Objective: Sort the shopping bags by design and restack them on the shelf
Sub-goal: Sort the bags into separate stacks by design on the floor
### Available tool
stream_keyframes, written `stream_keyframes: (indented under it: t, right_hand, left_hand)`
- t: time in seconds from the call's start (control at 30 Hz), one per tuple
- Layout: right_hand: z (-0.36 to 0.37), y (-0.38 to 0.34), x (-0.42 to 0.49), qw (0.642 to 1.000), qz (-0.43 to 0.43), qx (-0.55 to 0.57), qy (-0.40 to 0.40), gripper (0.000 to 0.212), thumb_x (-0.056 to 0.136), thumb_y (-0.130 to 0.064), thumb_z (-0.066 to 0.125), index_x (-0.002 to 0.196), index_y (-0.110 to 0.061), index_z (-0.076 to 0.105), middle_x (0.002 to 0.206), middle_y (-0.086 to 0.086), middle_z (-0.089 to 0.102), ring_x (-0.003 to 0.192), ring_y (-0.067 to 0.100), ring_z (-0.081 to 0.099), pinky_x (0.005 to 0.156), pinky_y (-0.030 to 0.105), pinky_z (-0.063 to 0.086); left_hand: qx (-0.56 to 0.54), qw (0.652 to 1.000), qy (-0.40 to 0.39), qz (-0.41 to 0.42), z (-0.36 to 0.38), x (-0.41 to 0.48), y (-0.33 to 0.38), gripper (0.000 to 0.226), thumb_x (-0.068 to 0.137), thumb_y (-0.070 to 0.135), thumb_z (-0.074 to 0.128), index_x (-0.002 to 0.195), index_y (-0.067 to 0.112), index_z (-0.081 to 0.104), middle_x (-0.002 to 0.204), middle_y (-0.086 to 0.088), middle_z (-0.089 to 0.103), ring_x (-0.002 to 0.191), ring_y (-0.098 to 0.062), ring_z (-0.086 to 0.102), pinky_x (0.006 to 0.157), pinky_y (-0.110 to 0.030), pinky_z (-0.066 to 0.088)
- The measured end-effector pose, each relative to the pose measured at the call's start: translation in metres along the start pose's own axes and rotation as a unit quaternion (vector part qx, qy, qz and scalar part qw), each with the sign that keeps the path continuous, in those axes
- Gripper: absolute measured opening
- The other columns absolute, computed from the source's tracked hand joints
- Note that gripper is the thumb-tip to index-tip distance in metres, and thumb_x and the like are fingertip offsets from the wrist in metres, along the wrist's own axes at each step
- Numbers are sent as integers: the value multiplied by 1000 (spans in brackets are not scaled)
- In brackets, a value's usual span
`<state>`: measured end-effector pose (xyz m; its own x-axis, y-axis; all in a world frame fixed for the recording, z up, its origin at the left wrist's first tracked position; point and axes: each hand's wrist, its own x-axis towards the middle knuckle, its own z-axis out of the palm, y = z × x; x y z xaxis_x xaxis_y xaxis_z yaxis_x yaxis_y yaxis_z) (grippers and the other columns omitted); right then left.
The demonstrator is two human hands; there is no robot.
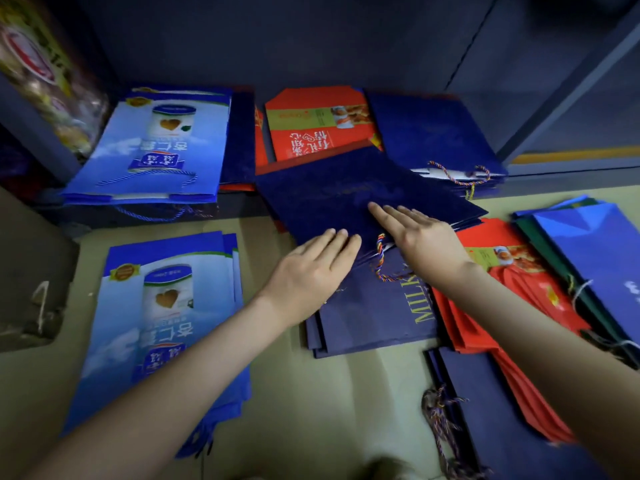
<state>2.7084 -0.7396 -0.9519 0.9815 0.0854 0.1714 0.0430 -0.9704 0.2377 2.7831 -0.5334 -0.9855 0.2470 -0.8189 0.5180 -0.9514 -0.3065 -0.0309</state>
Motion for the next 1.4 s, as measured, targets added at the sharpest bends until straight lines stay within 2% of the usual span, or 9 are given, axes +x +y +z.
stream_keyframes:
  t: [0.53, 0.63, 0.77, 0.9, 1.0, 1.07, 1.17, 1.27, 1.4]
  right_hand:
    - [-53, 12, -99, 991, 89, -7, 99, 49, 99, -3, 15, 133, 0, 50, 123, 14, 63, 105, 26, 66, 95, 28, 40]
    - [-59, 16, -109, 983, 86, -26, 158, 42, 96, 1, 34, 136, -3, 49, 126, 11, 61, 114, 24, 61, 97, 32, 46]
    - [-66, 14, -107, 974, 116, -62, 186, 44, 101, -2, 21, 134, -2, 51, 126, 11, 62, 117, 24, 59, 96, 36, 47]
    - [-60, 2, -98, 979, 179, -82, 55, 47, 96, -8, 24, 135, -4, 50, 123, 15, 63, 109, 31, 63, 89, 42, 53]
    - [-54, -13, -95, 964, 239, -64, -98, 60, 77, -8, 28, 130, -3, 55, 114, 20, 66, 86, 32, 70, 59, 39, 56]
    - [-54, -27, -98, 948, 263, -63, -165, 62, 76, -6, 27, 133, 1, 50, 117, 21, 64, 73, 28, 71, 42, 32, 51]
    - [-48, -30, -115, 926, 277, 10, -258, 71, 91, -14, 39, 151, -6, 2, 149, 10, 36, 105, 26, 64, 67, 35, 51]
    - [-57, -12, -136, 888, 251, 199, -329, 97, 86, -46, 59, 149, -33, -15, 160, -1, 3, 145, 18, 15, 113, 34, 27]
    - [-50, -6, -165, 803, 255, 392, -370, 120, 75, -48, 74, 148, -30, -19, 157, -5, -18, 142, 8, -18, 113, 21, -2]
  left_hand:
    - [-137, 965, 153, 161, -31, 35, 37, 36, 96, 1, 37, 117, 5, 66, 122, -12, 63, 116, -26, 57, 103, -37, 41]
    - [-141, 955, 205, 162, -34, 42, 45, 30, 89, 1, 51, 116, 7, 64, 119, -11, 65, 116, -23, 55, 105, -35, 39]
    - [-151, 967, 148, 144, -29, 51, 44, 29, 87, 18, 63, 111, 4, 69, 119, -12, 64, 117, -25, 55, 105, -38, 38]
    - [-125, 986, -61, 96, -17, 56, 44, 68, 82, 56, 58, 130, 8, 55, 132, -13, 56, 123, -27, 52, 107, -39, 36]
    - [-33, 987, -157, 33, -2, 62, 67, 69, 89, 38, 53, 146, 7, 31, 143, -18, 44, 132, -30, 42, 109, -39, 32]
    - [-11, 989, -142, 40, 5, 71, 84, 50, 86, 19, 40, 132, 5, 53, 120, -21, 62, 111, -32, 60, 95, -38, 47]
    - [-13, 987, -85, 138, 25, 78, 90, 35, 85, 9, 39, 94, 5, 73, 88, -14, 71, 83, -30, 69, 81, -35, 55]
    - [-60, 977, -29, 205, 38, 63, 94, 33, 91, 5, 40, 90, 1, 72, 90, -16, 72, 85, -29, 70, 82, -36, 56]
    - [-155, 944, 9, 292, 52, 55, 113, 34, 97, 4, 38, 90, 1, 71, 89, -14, 70, 87, -27, 67, 93, -37, 50]
